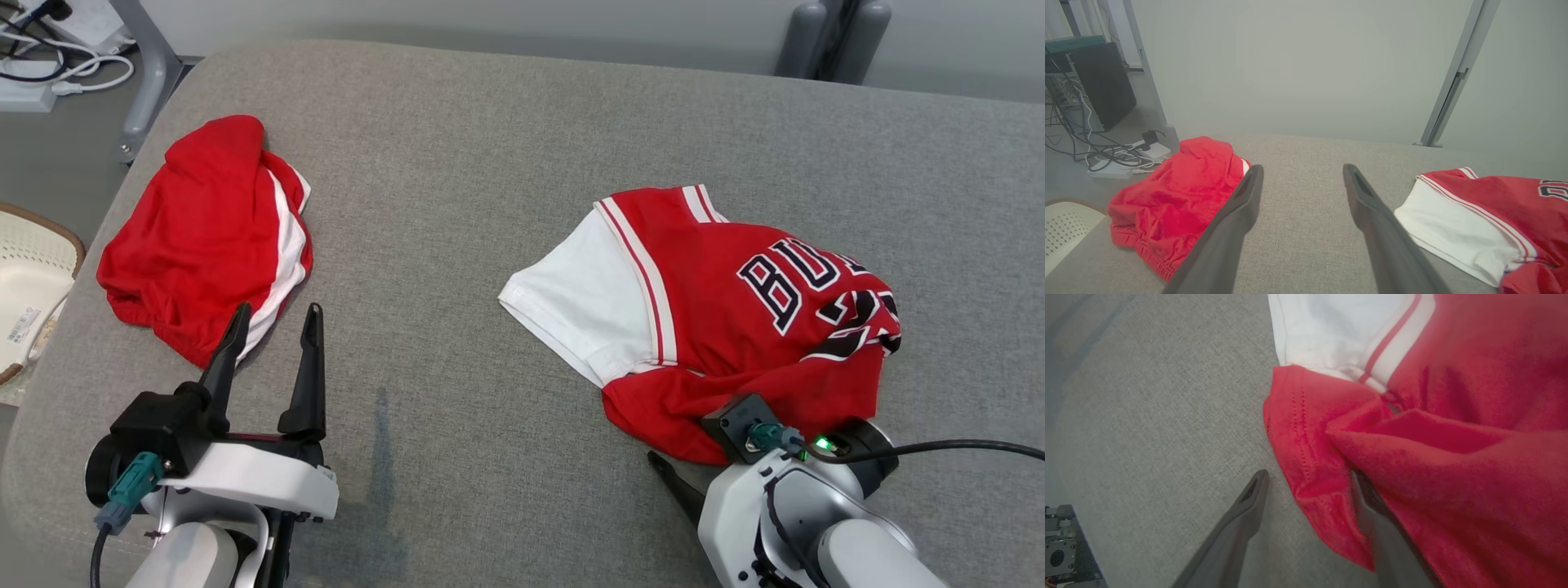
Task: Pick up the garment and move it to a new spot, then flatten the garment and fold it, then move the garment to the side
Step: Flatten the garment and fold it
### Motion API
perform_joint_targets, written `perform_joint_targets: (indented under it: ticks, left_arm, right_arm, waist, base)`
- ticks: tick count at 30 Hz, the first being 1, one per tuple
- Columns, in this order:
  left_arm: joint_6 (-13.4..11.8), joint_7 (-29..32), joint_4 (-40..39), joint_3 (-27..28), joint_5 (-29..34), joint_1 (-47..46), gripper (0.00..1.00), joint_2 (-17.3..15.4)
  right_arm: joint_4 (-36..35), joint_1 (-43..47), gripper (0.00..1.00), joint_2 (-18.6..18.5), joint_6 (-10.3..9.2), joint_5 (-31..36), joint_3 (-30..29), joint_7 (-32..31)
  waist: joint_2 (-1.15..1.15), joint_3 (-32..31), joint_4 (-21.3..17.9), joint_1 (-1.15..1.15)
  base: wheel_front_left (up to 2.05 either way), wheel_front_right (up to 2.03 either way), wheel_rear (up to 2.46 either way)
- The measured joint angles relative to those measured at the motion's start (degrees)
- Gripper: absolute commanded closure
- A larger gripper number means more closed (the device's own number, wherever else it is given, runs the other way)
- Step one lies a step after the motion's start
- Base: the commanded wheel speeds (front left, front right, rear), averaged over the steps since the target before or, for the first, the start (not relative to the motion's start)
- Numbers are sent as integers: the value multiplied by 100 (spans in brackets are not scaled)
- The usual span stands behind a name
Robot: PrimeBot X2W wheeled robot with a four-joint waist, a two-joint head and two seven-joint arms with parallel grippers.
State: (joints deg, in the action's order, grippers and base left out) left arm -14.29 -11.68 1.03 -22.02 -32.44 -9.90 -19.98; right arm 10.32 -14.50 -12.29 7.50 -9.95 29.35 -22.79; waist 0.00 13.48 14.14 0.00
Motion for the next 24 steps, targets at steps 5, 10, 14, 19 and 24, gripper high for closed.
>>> perform_joint_targets:
  ticks: [5, 10, 14, 19, 24]
  left_arm:
    - [45, -81, 187, -21, 14, -83, 0, 58]
    - [36, -145, 263, 2, 42, -123, 0, 67]
    - [24, -155, 275, 46, 63, -118, 0, -2]
    - [-42, -143, 201, 67, 66, -46, 0, -67]
    - [-68, -93, 110, 68, 66, -3, 0, -115]
  right_arm:
    - [185, -87, 68, 57, 0, -80, -52, 47]
    - [130, -79, 100, 59, -1, -523, -44, 89]
    - [-247, 12, 100, 100, 0, -1004, -214, 121]
    - [-942, 236, 100, 151, 0, -1337, -666, 60]
    - [-1540, 420, 100, 233, -1, -1424, -1300, 38]
  waist:
    - [0, 101, 30, 0]
    - [0, 90, -107, 0]
    - [0, 16, -291, 0]
    - [0, -124, -577, 0]
    - [0, -216, -778, 0]
  base:
    - [0, 0, 0]
    - [0, 0, 0]
    - [0, 0, 0]
    - [0, 0, 0]
    - [0, 0, 0]
